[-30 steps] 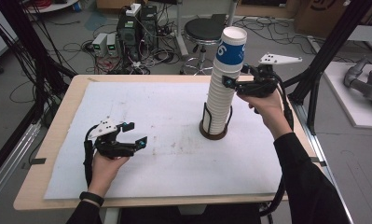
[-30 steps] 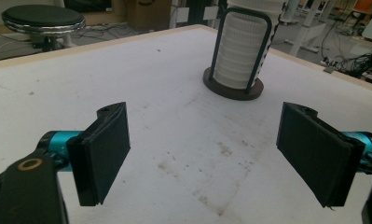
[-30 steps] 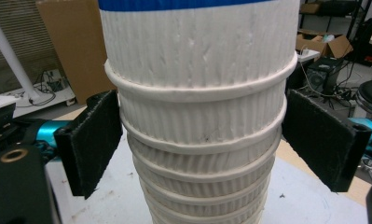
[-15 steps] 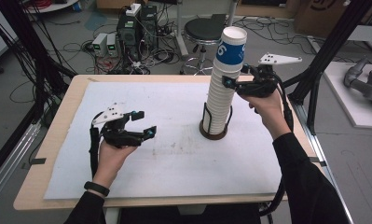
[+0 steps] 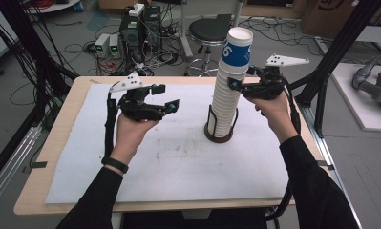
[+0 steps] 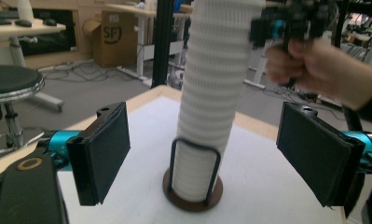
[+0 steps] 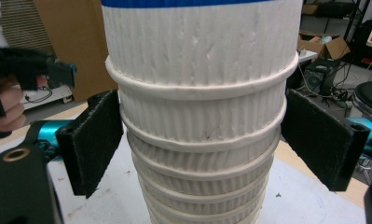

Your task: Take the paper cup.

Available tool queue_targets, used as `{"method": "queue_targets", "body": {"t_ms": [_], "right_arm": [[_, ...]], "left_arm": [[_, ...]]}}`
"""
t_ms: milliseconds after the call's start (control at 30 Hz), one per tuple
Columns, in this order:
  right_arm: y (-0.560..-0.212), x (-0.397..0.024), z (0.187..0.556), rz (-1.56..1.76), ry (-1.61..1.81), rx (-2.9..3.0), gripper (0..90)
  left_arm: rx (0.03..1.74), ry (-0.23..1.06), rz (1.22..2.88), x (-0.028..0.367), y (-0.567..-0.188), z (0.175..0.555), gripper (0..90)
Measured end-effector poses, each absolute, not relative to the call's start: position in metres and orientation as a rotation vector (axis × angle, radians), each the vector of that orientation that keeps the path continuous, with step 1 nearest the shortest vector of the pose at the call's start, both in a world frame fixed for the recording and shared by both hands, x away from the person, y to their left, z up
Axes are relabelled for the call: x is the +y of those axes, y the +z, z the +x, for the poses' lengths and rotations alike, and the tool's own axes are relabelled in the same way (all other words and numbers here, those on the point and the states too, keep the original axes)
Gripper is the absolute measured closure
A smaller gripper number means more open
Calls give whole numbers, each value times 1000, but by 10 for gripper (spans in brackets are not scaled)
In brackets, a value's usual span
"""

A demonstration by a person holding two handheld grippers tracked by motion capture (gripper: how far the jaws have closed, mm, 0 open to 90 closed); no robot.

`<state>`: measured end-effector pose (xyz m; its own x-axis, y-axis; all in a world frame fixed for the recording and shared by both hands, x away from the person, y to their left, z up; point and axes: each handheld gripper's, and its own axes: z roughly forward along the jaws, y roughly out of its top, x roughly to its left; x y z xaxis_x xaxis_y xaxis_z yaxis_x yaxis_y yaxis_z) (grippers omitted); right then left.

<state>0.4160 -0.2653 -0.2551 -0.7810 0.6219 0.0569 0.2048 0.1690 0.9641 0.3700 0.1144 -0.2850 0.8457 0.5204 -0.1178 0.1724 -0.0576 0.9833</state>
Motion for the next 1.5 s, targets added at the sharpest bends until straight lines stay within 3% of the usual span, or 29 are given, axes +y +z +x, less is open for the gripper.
{"method": "queue_targets", "body": {"t_ms": [467, 1133, 1500], "right_arm": [[-255, -265, 416, 779, 1640, 2098, 140], [-255, -265, 416, 778, 1638, 2098, 141], [-255, -266, 415, 775, 1637, 2103, 141]], "left_arm": [[487, 308, 1590, 67, -216, 402, 172], [405, 293, 1617, -4, -167, 435, 168], [398, 265, 1617, -30, -159, 447, 168]]}}
